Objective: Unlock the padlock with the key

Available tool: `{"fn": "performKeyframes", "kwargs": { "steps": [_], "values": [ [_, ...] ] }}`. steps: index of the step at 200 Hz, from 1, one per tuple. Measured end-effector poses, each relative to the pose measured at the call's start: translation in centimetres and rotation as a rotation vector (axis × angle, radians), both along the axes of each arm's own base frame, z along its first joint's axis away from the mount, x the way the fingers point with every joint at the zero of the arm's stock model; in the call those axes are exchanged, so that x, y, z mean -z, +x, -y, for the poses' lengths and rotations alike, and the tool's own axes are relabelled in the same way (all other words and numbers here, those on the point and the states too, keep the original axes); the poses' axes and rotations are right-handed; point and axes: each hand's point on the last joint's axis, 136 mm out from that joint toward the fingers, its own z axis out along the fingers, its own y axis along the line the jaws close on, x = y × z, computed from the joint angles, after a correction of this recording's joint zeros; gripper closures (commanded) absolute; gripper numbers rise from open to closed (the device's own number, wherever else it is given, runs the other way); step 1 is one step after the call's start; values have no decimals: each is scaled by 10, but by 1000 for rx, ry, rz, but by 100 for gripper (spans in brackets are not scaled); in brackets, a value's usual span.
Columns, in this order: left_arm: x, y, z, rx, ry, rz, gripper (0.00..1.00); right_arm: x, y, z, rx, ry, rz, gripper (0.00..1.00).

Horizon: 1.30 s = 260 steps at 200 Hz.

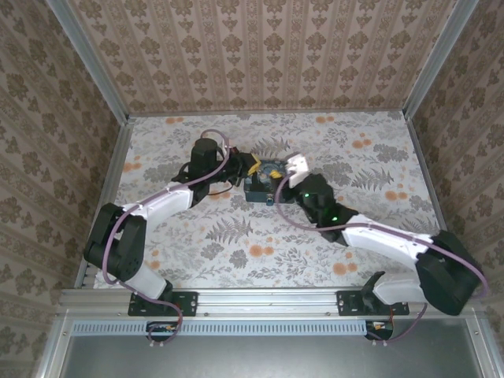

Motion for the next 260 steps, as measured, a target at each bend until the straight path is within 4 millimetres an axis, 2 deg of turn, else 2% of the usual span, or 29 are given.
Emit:
{"fn": "performKeyframes", "kwargs": {
  "steps": [12, 26, 60, 93, 113, 138, 159, 191, 260],
  "values": [
    [-2, 3, -2, 4, 12, 47, 100, -8, 2, 13, 14, 110, -38, 44],
    [-7, 7, -4, 12, 24, 114, 100, -11, 3, 17, 0, 224, -102, 43],
    [-28, 12, -1, 30, 20, 281, 100, -5, 8, -8, -103, 468, -307, 41],
    [-51, 18, 2, 21, -34, 410, 100, 9, 20, -29, -169, 704, -457, 42],
    [-55, 22, 2, 0, -77, 443, 100, 14, 31, -34, -191, 828, -495, 43],
    [-43, 26, 2, -24, -111, 428, 100, 13, 42, -36, -217, 956, -501, 45],
    [-37, 27, 1, -34, -121, 414, 100, 8, 47, -36, -241, 1018, -490, 47],
    [-46, 27, 0, -46, -143, 443, 100, 0, 50, -40, -278, 1067, -482, 50],
    [-49, 28, 0, -55, -153, 451, 100, -12, 54, -49, -348, 1130, -480, 56]
  ]
}}
